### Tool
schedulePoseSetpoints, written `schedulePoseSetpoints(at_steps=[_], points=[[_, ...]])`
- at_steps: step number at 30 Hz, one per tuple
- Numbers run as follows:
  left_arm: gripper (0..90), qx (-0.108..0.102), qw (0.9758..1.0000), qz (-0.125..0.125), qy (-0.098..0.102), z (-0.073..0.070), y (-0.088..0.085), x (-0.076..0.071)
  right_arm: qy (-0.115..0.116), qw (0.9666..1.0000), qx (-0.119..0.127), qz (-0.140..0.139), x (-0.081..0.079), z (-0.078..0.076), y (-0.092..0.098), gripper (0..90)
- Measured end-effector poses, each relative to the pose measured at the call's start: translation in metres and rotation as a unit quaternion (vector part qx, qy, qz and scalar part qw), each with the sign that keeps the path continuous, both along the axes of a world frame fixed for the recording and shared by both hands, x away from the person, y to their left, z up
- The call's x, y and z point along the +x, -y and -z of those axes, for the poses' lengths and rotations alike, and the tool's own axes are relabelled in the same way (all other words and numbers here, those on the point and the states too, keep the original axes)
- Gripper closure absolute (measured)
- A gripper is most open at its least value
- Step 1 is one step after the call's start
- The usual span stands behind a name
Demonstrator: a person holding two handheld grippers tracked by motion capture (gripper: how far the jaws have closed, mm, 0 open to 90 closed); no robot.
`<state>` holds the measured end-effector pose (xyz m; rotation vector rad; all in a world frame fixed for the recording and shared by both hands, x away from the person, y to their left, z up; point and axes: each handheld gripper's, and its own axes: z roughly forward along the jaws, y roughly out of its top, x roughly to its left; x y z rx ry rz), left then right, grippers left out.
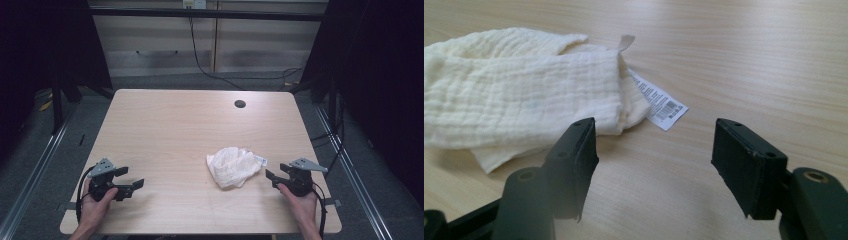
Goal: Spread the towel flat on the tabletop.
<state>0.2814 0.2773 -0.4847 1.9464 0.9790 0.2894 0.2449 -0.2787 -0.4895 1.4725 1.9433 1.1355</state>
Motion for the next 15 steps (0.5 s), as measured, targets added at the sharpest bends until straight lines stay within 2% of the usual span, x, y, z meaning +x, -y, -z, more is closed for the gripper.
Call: schedulePoseSetpoints(at_steps=[4, 7, 10, 15], points=[[16.9, -0.006, 1.0000, 0.001, -0.005, 0.0003, 0.0004, 0.0006, -0.001, 0.9999, 0.009, -0.010, -0.0001, 0.0005, 0.0007, 34.5], [16.9, -0.023, 0.9996, 0.002, -0.016, -0.0003, 0.0003, 0.0016, -0.003, 0.9998, 0.018, -0.012, -0.0006, 0.0006, 0.0004, 36.4], [17.6, -0.013, 0.9998, -0.002, -0.014, -0.0012, 0.0009, 0.0020, -0.004, 0.9996, 0.022, -0.017, -0.0002, -0.0010, -0.0036, 37.4], [17.6, -0.014, 0.9998, -0.001, -0.013, -0.0025, 0.0012, 0.0015, -0.018, 0.9987, 0.026, -0.040, 0.0005, -0.0008, -0.0084, 40.6]])
